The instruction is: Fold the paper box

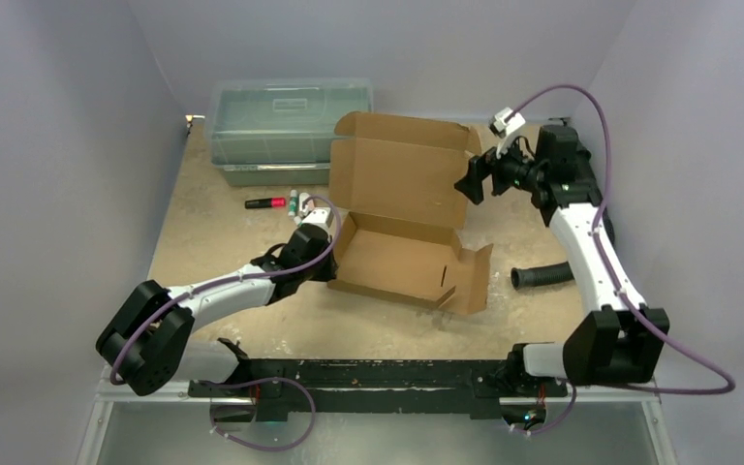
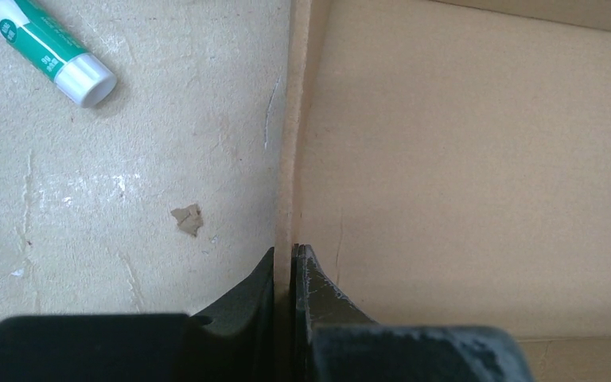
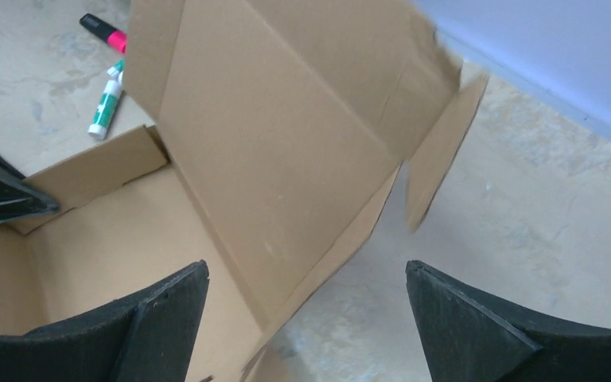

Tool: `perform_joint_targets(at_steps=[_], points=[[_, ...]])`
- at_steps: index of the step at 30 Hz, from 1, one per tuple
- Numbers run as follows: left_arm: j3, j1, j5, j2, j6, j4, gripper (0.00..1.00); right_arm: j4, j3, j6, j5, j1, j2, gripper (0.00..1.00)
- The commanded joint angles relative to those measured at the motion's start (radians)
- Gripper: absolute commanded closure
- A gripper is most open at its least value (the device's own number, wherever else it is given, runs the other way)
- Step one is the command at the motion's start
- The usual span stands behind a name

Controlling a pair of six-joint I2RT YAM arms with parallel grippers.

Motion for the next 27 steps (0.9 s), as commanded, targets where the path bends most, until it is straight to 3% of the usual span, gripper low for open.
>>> perform_joint_targets(at_steps=[1, 4, 7, 11, 19, 23, 27], points=[[0.016, -0.001, -0.019, -0.031, -0.056, 0.037, 1.00, 0.215, -0.195, 0.173, 0.013, -0.016, -0.115, 0.02], [0.012, -0.002, -0.019, -0.034, -0.071, 0.043, 1.00, 0.399, -0.349, 0.289, 0.045, -0.017, -0.150, 0.06], [0.009, -0.005, -0.022, -0.038, -0.079, 0.045, 1.00, 0.489, -0.387, 0.360, 0.057, -0.017, -0.120, 0.11], [0.014, -0.008, -0.029, -0.034, -0.087, 0.044, 1.00, 0.514, -0.347, 0.399, 0.010, -0.014, -0.036, 0.42], [0.025, -0.017, -0.040, -0.022, -0.093, 0.042, 1.00, 0.566, -0.351, 0.402, 0.041, -0.004, 0.008, 0.88], [0.028, -0.018, -0.039, -0.022, -0.100, 0.044, 0.98, 0.591, -0.376, 0.381, 0.039, -0.001, -0.016, 0.99], [0.033, -0.016, -0.037, -0.019, -0.110, 0.057, 0.87, 0.629, -0.416, 0.368, 0.030, -0.001, -0.062, 1.00]])
